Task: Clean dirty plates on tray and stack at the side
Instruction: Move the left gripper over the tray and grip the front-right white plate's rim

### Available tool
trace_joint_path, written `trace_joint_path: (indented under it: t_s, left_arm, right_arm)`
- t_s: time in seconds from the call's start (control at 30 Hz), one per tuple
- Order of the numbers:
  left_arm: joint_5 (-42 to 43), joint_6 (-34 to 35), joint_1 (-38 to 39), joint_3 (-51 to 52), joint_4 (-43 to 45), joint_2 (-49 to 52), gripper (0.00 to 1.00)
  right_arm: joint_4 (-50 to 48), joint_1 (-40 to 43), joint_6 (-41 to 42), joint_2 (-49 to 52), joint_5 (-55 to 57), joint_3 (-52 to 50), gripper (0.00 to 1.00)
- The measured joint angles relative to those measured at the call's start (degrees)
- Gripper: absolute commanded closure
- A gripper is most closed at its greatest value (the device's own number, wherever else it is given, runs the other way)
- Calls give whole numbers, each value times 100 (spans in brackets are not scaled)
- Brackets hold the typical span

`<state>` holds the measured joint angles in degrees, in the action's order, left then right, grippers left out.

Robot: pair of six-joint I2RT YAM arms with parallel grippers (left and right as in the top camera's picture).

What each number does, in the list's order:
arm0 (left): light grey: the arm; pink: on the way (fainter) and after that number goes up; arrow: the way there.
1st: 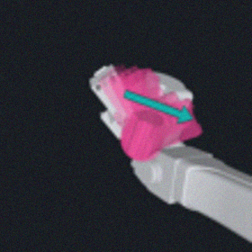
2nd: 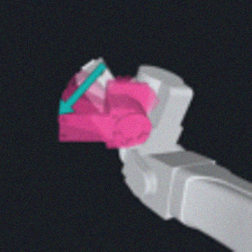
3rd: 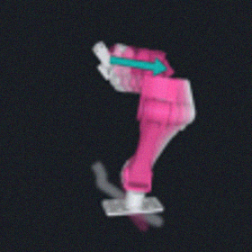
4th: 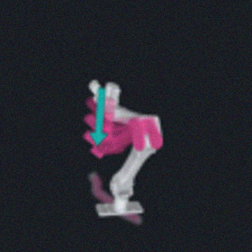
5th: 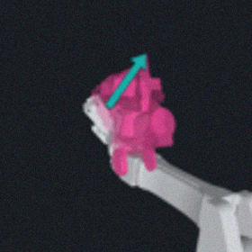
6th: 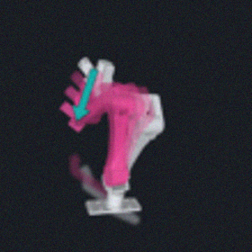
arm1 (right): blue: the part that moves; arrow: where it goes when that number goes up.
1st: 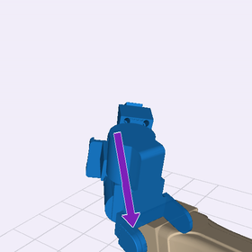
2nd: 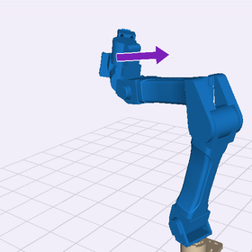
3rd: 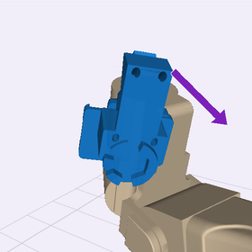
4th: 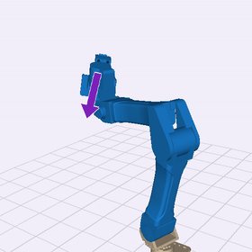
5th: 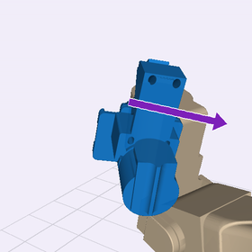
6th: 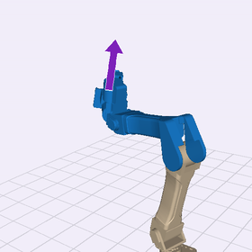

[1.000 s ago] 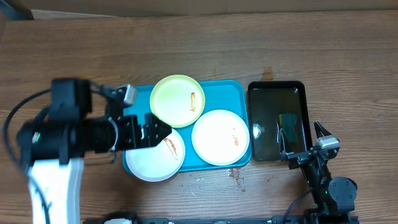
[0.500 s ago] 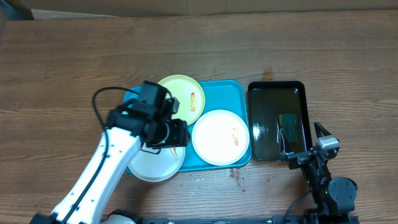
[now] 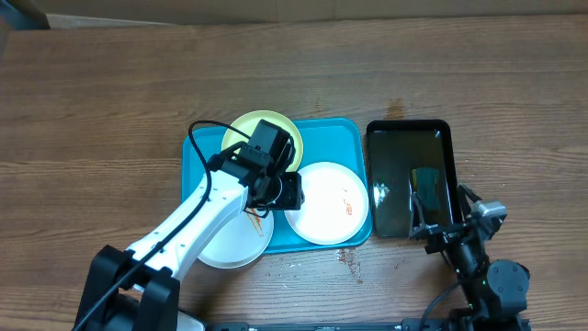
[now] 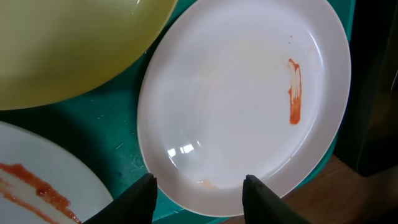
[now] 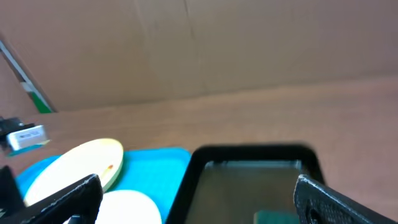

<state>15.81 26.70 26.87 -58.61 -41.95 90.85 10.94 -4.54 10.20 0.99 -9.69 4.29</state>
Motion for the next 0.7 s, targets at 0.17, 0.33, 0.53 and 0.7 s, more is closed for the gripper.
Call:
trace_joint_path:
  t_s: [0.17, 0.33, 0.53, 0.7]
  left_arm:
    - [-9, 37, -98, 0, 7, 4, 38]
    - [-380, 188, -96, 0, -118, 4, 31]
    - [-796, 363, 55, 0, -125, 4, 38]
    - [-968, 518, 168, 0, 28, 142, 44]
  right_arm:
    - [1609, 0, 146, 540, 74, 1606, 0]
    - [4076, 0, 179, 2310, 114, 3965, 0]
    - [5757, 0, 181, 4723, -168, 5884, 0]
    - [6275, 0, 92, 6019, -376, 6496, 26]
